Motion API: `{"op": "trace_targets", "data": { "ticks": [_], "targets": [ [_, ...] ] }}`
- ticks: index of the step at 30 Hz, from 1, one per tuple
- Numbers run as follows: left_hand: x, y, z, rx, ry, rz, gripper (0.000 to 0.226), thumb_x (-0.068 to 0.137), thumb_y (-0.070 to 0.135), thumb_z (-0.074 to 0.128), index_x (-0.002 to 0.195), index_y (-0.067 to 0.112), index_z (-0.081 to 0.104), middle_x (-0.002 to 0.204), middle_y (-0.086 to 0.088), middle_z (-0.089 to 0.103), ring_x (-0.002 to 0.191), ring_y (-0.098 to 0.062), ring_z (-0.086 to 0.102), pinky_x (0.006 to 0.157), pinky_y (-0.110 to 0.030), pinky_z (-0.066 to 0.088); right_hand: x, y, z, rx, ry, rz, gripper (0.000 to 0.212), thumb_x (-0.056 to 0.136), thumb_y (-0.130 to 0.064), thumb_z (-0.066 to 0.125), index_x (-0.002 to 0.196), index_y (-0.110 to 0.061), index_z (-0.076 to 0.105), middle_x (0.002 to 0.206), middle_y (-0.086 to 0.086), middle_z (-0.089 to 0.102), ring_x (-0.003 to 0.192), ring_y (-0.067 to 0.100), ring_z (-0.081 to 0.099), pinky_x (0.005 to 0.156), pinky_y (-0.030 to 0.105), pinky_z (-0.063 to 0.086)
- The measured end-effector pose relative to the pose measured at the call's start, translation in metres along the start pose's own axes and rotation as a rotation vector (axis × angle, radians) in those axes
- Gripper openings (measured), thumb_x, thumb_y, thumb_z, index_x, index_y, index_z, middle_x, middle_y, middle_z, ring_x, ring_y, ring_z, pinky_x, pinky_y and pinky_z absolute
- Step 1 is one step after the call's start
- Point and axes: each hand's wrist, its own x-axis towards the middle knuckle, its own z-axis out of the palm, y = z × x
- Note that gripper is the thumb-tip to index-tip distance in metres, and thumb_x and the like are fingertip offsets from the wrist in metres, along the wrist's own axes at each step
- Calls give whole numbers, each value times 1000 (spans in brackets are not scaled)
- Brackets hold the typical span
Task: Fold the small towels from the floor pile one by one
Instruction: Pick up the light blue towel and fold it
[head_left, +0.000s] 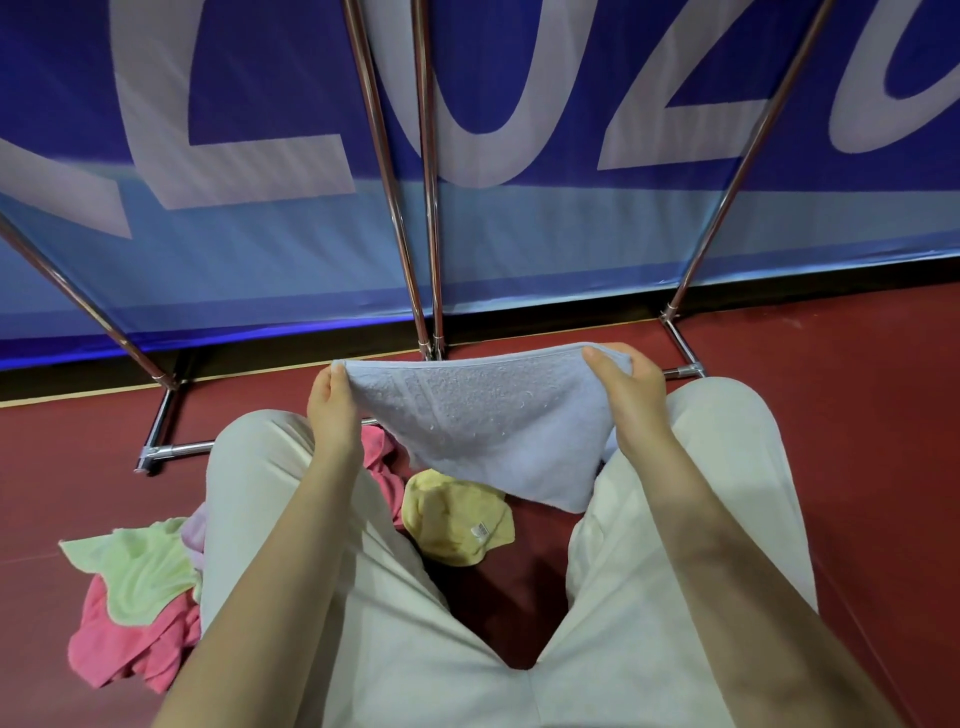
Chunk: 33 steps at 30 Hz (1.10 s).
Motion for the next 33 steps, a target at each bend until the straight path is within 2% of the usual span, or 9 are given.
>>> {"op": "trace_targets", "data": {
  "ticks": [3, 7, 9, 13, 17, 22, 27, 30, 33],
  "targets": [
    [0, 0, 1, -25, -2, -22, 39, 101, 40, 38, 116, 15, 63, 116, -4, 63, 110, -21, 55, 100, -43, 45, 1, 5, 2, -15, 8, 71, 6, 87, -22, 66, 87, -16, 67, 81, -5, 65, 74, 6, 57, 70, 19, 46],
    [-3, -4, 5, -80, -31, -75, 30, 98, 37, 43, 89, 23, 67, 93, 3, 65, 92, -14, 57, 86, -32, 47, 4, 17, 5, 69, 41, 222, 4, 88, -20, 65, 90, -16, 65, 86, -1, 64, 80, 14, 57, 77, 28, 48],
    [-6, -6, 9, -173, -27, -164, 27, 95, 30, 48, 75, 22, 63, 77, 5, 60, 77, -10, 52, 73, -26, 44, 7, 25, 7, 97, 56, 312, 3, 87, -18, 65, 89, -16, 66, 92, 2, 64, 89, 19, 59, 86, 33, 48],
    [-14, -13, 19, -313, -77, -314, 22, 96, 29, 54, 78, 19, 60, 75, 2, 55, 70, -10, 50, 64, -23, 44, 7, 34, 17, 159, 72, 416, 13, 89, -10, 59, 98, -13, 68, 110, 6, 64, 115, 26, 58, 104, 39, 44],
    [-25, -14, 32, -332, -142, -361, 19, 97, 31, 53, 87, 17, 62, 82, 0, 60, 77, -13, 56, 68, -23, 49, -2, 27, 25, 84, 15, 321, 31, 93, -7, 48, 116, -17, 66, 113, -3, 61, 101, 10, 57, 91, 24, 47],
    [-47, -13, 51, -282, -234, -331, 23, 95, 32, 54, 84, 16, 66, 81, 1, 67, 78, -14, 61, 74, -26, 50, -13, 23, 36, 15, -152, 236, 27, 91, -9, 47, 94, -20, 71, 90, -6, 64, 73, 6, 55, 61, 18, 44],
    [-56, -21, 65, -170, -335, -273, 55, 64, 47, 55, 101, 9, 73, 104, -14, 72, 102, -26, 66, 98, -46, 50, -21, 18, 49, 67, -302, 229, 17, 92, -4, 52, 89, -10, 68, 85, 4, 65, 72, 6, 65, 64, 18, 54],
    [-49, -35, 70, -155, -349, -218, 62, 61, 52, 55, 106, 12, 72, 108, -11, 72, 108, -24, 64, 102, -50, 47, -21, 20, 52, -30, -381, 192, 24, 91, -3, 49, 105, -8, 67, 96, 6, 68, 89, 13, 67, 81, 25, 56],
    [-57, -23, 67, -197, -338, -266, 52, 69, 43, 56, 107, 11, 72, 107, -11, 72, 107, -27, 65, 101, -45, 48, -21, 23, 54, -92, -372, 146, 23, 93, 0, 45, 103, -7, 65, 96, 6, 68, 81, 7, 68, 70, 17, 55]
  ]
}}
